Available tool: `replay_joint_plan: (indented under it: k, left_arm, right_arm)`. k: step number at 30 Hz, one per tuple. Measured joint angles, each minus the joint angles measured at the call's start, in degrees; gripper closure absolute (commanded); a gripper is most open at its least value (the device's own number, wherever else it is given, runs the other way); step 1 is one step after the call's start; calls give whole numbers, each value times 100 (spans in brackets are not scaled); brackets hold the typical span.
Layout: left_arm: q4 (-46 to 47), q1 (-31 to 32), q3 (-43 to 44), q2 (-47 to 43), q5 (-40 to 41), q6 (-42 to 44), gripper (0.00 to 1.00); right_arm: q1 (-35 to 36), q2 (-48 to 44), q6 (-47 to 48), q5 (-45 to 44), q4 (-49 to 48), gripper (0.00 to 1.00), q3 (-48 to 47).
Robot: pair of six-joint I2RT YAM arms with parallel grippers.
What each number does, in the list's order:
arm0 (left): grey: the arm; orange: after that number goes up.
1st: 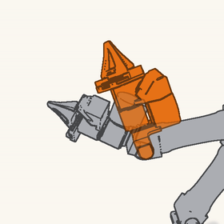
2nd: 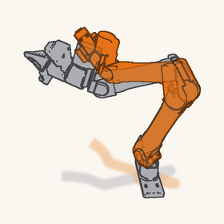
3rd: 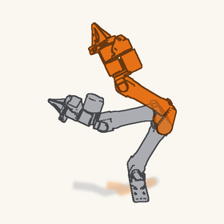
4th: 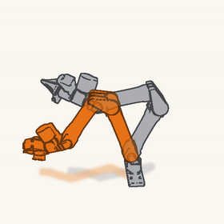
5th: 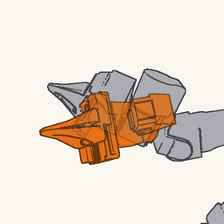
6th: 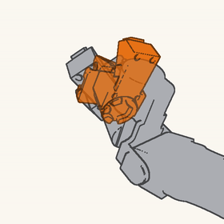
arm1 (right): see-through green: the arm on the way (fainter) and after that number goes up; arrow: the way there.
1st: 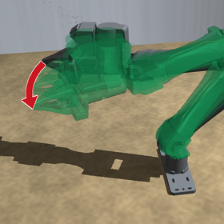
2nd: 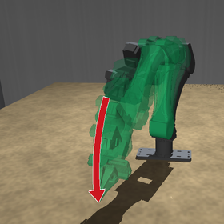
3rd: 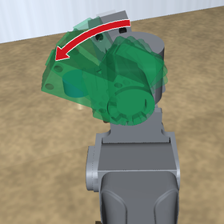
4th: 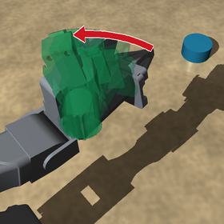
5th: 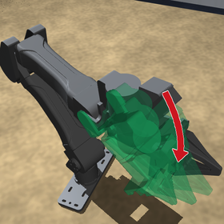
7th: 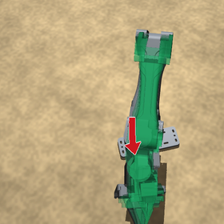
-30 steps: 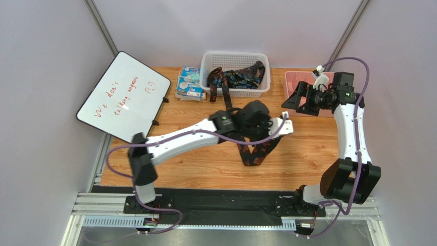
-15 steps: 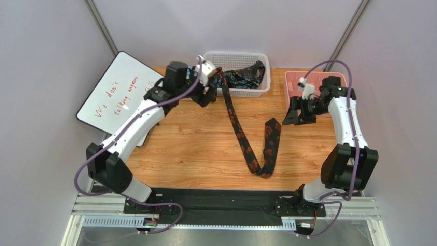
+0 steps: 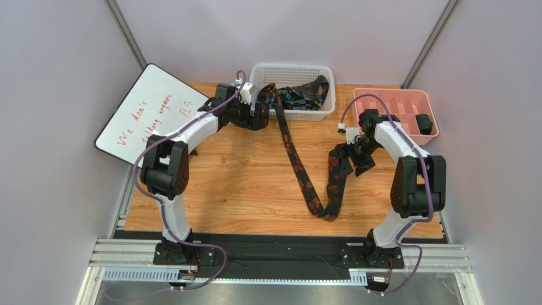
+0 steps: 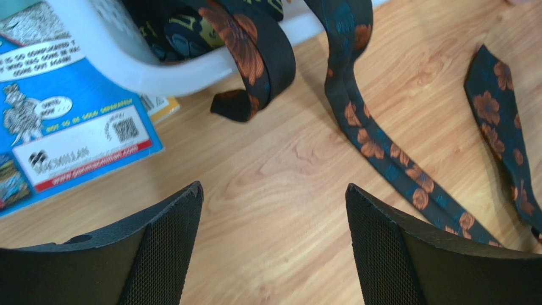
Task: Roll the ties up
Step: Place the tie at the center of the board.
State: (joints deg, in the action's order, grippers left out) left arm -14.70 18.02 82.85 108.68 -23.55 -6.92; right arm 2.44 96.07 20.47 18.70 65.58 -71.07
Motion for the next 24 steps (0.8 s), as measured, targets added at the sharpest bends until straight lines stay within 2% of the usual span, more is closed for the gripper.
replay_joint_plan:
  k: [9,12,16,17,21,23,24]
  left_arm:
    - [730,-4,433,835,-37,-503,15]
    - [822,-4,599,988,-37,-592,24]
    - [828,-7,809,1137,-109,-658,43]
    - [831,-7,809,1139,-146,-669,45]
    - [802,-4,863,1139,-304,-691,47]
    - [787,-4,901,1139,-356,-695,36]
    - [765,-4,922,1139,-389,-713,34]
  right_arm:
    - [0,848,-625,2,-313,29,-424]
    - [33,988,-793,39,-393,29,-568]
    - [179,1158,-973,83,-503,30,-647]
    - [227,1200,-1008,87,-535,30,-647]
    - [393,1394,-1113,72,-640,34,-651]
    - [457,1523,-1152,61,-686,37,-664]
    - [479,1578,-1174,44,-704,39,-664]
